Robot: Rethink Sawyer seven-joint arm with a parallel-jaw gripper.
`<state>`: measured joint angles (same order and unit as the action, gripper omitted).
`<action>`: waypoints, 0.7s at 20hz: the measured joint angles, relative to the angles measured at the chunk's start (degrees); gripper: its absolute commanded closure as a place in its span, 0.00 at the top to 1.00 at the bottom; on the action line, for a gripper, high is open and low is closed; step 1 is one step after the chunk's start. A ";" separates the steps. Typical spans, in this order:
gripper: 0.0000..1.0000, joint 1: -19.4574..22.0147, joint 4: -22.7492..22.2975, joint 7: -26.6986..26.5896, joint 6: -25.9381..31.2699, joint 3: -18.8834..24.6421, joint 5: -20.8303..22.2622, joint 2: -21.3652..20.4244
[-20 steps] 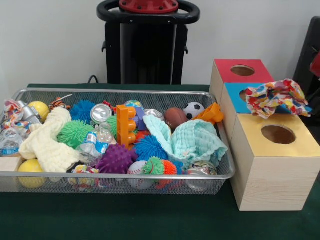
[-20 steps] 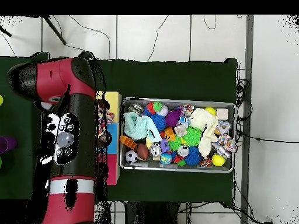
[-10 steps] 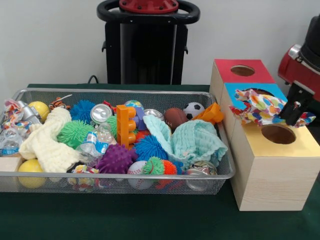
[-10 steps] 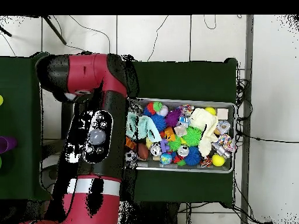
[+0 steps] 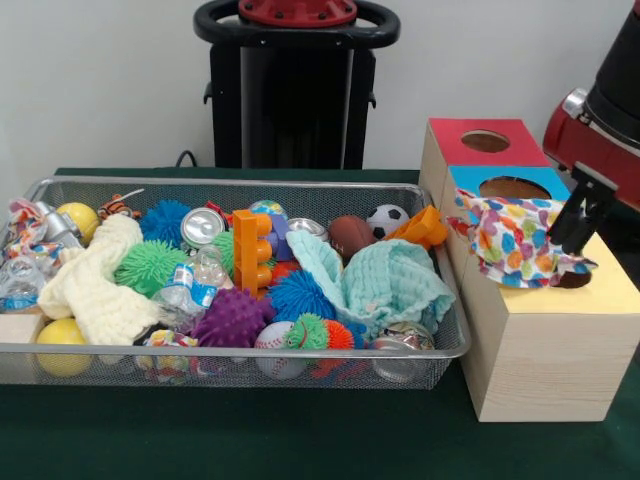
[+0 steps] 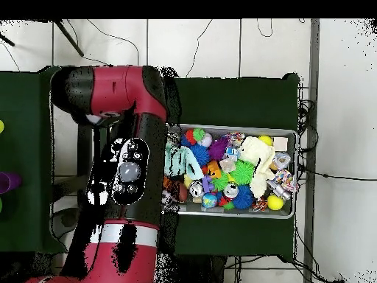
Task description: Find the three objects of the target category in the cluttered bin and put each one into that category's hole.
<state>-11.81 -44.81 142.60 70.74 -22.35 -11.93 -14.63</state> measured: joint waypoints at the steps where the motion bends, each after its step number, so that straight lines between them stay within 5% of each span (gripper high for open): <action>1: 0.00 -0.11 0.33 0.00 0.00 0.00 0.00 0.19; 14: 0.00 -3.54 3.91 0.00 0.01 0.01 -0.01 3.34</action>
<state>-15.35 -40.90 142.60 70.75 -22.34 -11.94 -11.30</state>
